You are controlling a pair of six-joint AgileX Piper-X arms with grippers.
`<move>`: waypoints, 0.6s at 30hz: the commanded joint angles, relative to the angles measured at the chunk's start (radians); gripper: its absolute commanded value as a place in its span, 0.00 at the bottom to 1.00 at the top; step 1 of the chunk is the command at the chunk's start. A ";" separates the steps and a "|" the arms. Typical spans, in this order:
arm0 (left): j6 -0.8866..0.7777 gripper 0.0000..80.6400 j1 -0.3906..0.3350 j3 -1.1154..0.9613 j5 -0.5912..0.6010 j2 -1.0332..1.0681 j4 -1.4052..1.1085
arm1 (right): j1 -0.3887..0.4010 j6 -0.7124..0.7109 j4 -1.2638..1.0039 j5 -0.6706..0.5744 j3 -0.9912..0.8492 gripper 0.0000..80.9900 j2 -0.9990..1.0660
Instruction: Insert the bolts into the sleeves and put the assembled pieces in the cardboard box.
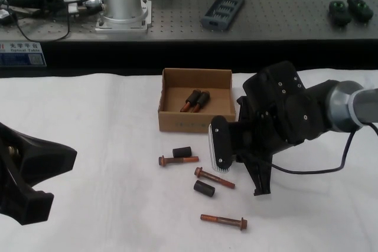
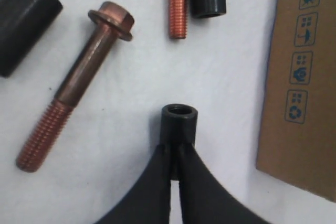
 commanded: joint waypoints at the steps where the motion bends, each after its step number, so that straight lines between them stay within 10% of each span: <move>1: 0.010 0.01 0.003 -0.002 -0.004 0.000 -0.006 | -0.007 0.008 0.053 -0.007 0.009 0.02 0.008; 8: 0.010 0.01 0.003 -0.002 -0.004 0.000 -0.006 | -0.001 0.056 0.055 -0.007 0.009 0.35 0.005; 18: 0.010 0.01 0.003 -0.002 -0.004 0.000 -0.006 | 0.005 0.054 0.141 0.040 -0.041 0.28 0.005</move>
